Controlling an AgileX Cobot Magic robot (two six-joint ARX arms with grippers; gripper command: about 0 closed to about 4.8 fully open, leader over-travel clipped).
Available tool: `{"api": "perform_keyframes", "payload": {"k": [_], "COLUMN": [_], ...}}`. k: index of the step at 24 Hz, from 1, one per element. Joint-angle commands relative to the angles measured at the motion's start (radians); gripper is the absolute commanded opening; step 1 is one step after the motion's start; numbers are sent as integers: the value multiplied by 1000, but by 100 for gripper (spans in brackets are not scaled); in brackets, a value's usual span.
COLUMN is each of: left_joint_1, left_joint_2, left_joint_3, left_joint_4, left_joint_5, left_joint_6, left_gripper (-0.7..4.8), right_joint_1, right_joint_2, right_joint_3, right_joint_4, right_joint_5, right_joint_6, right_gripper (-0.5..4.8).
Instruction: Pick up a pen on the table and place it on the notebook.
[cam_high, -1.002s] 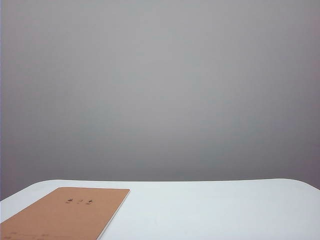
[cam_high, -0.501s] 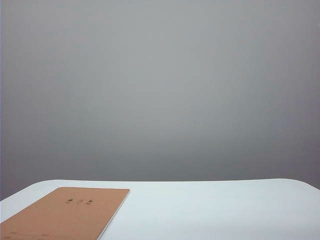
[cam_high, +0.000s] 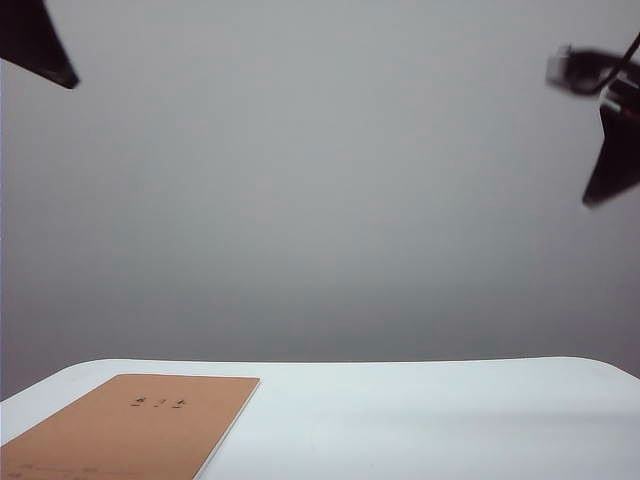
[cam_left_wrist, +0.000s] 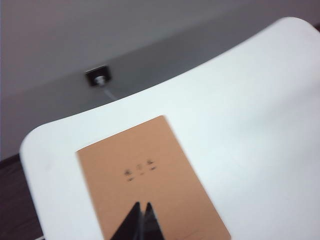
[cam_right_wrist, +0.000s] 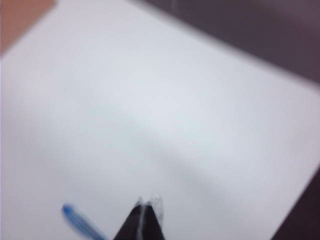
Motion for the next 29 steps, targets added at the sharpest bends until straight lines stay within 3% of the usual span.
{"api": "perform_keyframes", "payload": {"k": [1, 2, 6, 8, 9, 11, 16, 22, 24, 29], "left_joint_1": [-55, -82, -162, -193, -200, -199, -199, -199, -199, -199], "left_joint_2": [22, 29, 58, 76, 87, 93, 93, 97, 103, 114], "left_joint_3": [14, 14, 14, 14, 14, 14, 14, 14, 14, 14], "left_joint_4": [-33, -45, -96, -96, -87, -73, -39, -27, -24, -26], "left_joint_5": [-10, -9, -6, 56, 152, 219, 238, 240, 242, 242], "left_joint_6": [87, 130, 241, 241, 247, 249, 268, 295, 294, 293], "left_gripper": [-6, -6, -6, -6, -6, -6, -6, -6, -5, -6], "right_joint_1": [4, 5, 5, 5, 4, 5, 5, 13, 18, 22], "right_joint_2": [34, 44, 56, 57, 58, 58, 58, 58, 61, 114], "right_joint_3": [13, 13, 13, 12, 12, 12, 12, -20, -58, -105], "right_joint_4": [-86, -100, -148, -156, -174, -214, -347, -340, -286, -228], "right_joint_5": [-14, -18, -15, 20, 26, 24, 24, 48, 92, 89], "right_joint_6": [-77, -109, -213, -244, -281, -351, -527, -613, -671, -678], "right_gripper": [0, 3, 117, 183, 214, 230, 322, 330, 365, 384]}}
